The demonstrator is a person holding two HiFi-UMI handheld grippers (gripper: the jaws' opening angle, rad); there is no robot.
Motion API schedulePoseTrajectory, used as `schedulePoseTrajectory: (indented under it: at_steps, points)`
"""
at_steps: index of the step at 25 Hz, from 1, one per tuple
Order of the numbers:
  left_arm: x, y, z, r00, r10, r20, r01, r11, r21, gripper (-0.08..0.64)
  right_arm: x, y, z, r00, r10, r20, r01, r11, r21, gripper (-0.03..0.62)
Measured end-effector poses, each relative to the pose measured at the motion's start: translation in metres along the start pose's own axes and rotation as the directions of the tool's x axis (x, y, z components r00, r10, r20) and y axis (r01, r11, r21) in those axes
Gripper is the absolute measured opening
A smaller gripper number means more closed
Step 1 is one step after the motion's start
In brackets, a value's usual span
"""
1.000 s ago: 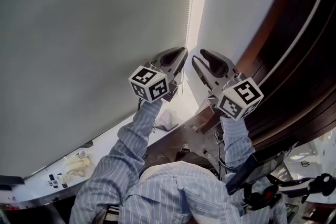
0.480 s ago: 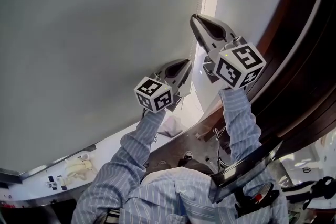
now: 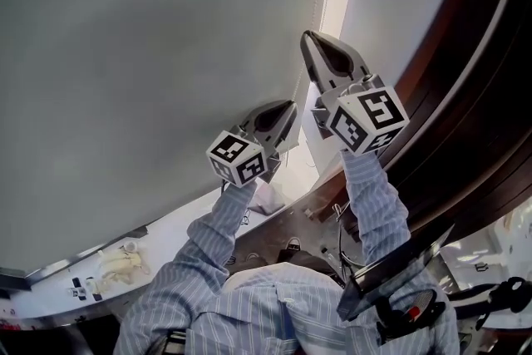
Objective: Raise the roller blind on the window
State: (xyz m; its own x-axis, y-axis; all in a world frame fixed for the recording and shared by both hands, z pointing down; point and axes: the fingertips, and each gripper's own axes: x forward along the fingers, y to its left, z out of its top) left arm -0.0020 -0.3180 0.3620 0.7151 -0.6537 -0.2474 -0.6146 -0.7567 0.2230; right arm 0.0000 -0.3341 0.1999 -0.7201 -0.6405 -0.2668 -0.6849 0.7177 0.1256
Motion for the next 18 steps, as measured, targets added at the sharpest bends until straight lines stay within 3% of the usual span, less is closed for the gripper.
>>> schedulePoseTrajectory:
  at_steps: [5, 8, 10, 14, 16, 18]
  points:
    - [-0.008, 0.013, -0.042, 0.995, 0.030, -0.099, -0.036, 0.998, -0.055, 0.009, -0.004, 0.002, -0.045, 0.995, -0.035, -0.089, 0.034, 0.999, -0.008, 0.006]
    - [-0.021, 0.028, -0.096, 0.972, 0.061, -0.225, -0.086, 0.991, -0.104, 0.009, -0.017, 0.005, -0.098, 0.980, -0.068, -0.185, 0.070, 0.998, 0.004, 0.006]
    - [-0.034, 0.038, -0.142, 0.938, 0.076, -0.338, -0.127, 0.983, -0.131, 0.009, -0.029, 0.008, -0.142, 0.959, -0.111, -0.260, 0.110, 0.994, -0.018, 0.005]
    - [-0.076, 0.045, -0.235, 0.846, 0.084, -0.527, -0.212, 0.959, -0.189, 0.009, -0.065, 0.031, -0.241, 0.910, -0.149, -0.387, 0.141, 0.989, -0.049, 0.005]
    - [-0.096, 0.043, -0.268, 0.808, 0.088, -0.582, -0.238, 0.953, -0.186, 0.009, -0.079, 0.040, -0.276, 0.888, -0.163, -0.430, 0.158, 0.986, -0.047, 0.005]
    - [-0.110, 0.041, -0.283, 0.790, 0.110, -0.603, -0.243, 0.960, -0.143, 0.009, -0.087, 0.044, -0.300, 0.870, -0.179, -0.459, 0.174, 0.983, -0.053, 0.006]
